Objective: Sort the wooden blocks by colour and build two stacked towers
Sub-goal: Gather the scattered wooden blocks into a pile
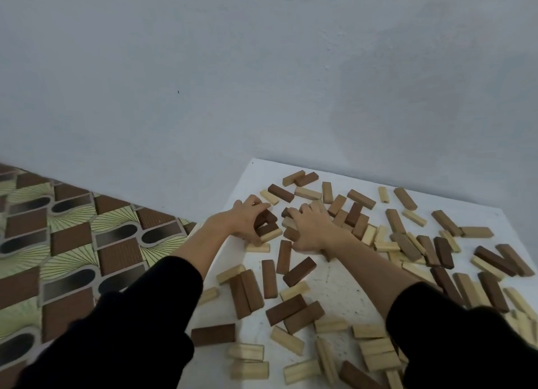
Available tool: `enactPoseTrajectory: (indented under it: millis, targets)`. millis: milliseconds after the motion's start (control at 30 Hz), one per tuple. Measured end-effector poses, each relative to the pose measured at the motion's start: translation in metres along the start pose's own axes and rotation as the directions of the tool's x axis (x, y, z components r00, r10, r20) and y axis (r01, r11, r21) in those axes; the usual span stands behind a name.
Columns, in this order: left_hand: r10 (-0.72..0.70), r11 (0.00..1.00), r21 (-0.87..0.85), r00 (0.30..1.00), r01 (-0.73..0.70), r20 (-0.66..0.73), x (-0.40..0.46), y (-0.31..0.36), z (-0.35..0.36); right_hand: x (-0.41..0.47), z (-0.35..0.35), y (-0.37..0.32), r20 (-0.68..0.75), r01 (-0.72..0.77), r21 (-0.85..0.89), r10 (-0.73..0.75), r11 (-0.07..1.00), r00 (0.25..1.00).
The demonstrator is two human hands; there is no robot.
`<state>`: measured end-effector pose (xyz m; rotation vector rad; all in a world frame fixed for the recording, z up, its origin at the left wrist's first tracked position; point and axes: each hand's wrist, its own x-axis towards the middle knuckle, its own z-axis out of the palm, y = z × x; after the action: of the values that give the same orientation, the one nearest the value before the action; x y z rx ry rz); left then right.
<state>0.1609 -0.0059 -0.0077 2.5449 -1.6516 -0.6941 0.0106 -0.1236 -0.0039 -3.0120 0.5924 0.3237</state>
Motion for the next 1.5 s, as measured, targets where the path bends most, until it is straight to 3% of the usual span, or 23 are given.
enactPoseTrajectory:
  millis: [367,667,867,1233,1500]
  targets:
    - [0.024,0.999,-0.039,0.999,-0.025,-0.045,0.000,0.010,0.007,-0.006,0.002,-0.004,-0.094,-0.017,0.084,0.025,0.996,0.995]
    - [-0.017,1.000,-0.019,0.995,0.016,-0.095,-0.002,0.024,0.011,-0.027,-0.003,0.001,-0.114,-0.064,0.246,0.094,0.967,0.989]
    - [-0.015,1.000,-0.027,0.998,0.013,-0.062,-0.002,0.033,0.005,-0.037,-0.001,0.005,-0.143,-0.086,0.281,0.130,0.956,0.981]
    - [0.033,0.995,-0.092,0.991,-0.045,-0.130,-0.009,0.045,0.002,-0.062,-0.002,0.020,-0.138,-0.158,0.349,0.217,0.924,0.966]
    - [0.061,0.996,-0.061,0.995,-0.066,-0.073,-0.005,0.061,0.009,-0.087,0.003,0.047,-0.151,-0.206,0.366,0.276,0.908,0.949]
